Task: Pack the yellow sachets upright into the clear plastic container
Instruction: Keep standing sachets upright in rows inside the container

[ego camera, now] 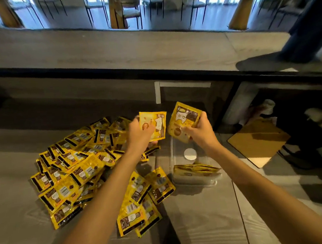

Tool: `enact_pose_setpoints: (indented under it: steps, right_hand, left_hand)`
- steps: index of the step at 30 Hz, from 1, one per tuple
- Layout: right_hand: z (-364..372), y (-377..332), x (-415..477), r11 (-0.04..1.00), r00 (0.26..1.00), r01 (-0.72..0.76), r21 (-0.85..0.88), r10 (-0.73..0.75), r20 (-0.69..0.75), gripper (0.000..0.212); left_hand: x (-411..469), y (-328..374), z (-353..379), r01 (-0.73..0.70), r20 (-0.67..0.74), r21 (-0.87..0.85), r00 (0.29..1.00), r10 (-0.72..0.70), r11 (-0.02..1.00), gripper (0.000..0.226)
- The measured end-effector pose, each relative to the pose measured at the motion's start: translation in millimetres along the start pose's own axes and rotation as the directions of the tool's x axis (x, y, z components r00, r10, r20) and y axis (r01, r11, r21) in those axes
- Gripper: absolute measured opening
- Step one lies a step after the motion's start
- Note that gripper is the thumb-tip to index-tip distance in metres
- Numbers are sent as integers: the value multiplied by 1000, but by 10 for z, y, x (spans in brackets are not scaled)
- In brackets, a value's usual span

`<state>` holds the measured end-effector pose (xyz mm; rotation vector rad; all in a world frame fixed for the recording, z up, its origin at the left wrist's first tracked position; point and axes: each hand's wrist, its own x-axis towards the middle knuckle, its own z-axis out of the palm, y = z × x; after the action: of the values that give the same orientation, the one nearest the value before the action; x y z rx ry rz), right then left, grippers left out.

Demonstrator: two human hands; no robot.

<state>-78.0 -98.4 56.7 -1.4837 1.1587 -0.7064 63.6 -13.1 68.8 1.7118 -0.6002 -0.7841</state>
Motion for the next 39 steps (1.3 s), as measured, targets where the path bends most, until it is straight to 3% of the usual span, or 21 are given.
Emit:
enact_pose_setpoints:
  steps: [3, 6, 9, 11, 15, 19, 27, 30, 32, 34, 36, 39]
  right_hand:
    - [-267, 120, 75, 1000, 998, -22, -9, 22, -55, 43]
    - [-476, 240, 106, 992, 987, -83, 93, 94, -128, 21]
    - [-630, 368, 126, 993, 984, -69, 96, 84, -155, 14]
    - [-687, 425, 131, 997, 993, -53, 53, 59, -107, 20]
    - [-759, 469, 172, 980, 984, -178, -89, 177, -17, 43]
    - [-822, 489, 170, 967, 976, -200, -156, 211, 58, 56]
    - [-795, 521, 166, 932, 989, -11, -362, 64, 135, 19]
    - [-737, 528, 157, 794, 980, 154, -588, -48, 193, 16]
    - [-686, 518, 137, 559, 922, 352, -751, -69, 380, 22]
    - [-586, 507, 105, 399, 844, 501, -768, -28, 536, 29]
    - [-476, 516, 90, 364, 804, 544, -756, 30, 593, 31]
    - [-425, 519, 119, 436, 782, 459, -774, 215, 585, 31]
  left_hand:
    - [85, 56, 281, -36, 93, 132, 995, 24, 991, 22]
    - [141, 65, 492, -138, 188, 314, 979, 81, 939, 14]
    - [189, 29, 640, -277, 299, 492, 944, 139, 826, 11]
    - [200, -2, 706, -362, 403, 577, 906, 130, 732, 8]
    - [188, -55, 809, -456, 571, 650, 821, 6, 607, 10]
    - [141, -180, 892, -502, 634, 682, 768, -89, 531, 12]
    - [30, -362, 860, -547, 681, 715, 687, -255, 437, 28]
    - [44, -345, 805, -551, 678, 729, 665, -314, 407, 26]
    - [27, -331, 776, -552, 683, 729, 632, -367, 406, 23]
    - [3, -337, 750, -522, 685, 725, 616, -388, 450, 24]
    - [5, -373, 721, -479, 674, 727, 634, -379, 492, 26]
    - [7, -420, 676, -453, 671, 721, 648, -362, 525, 24]
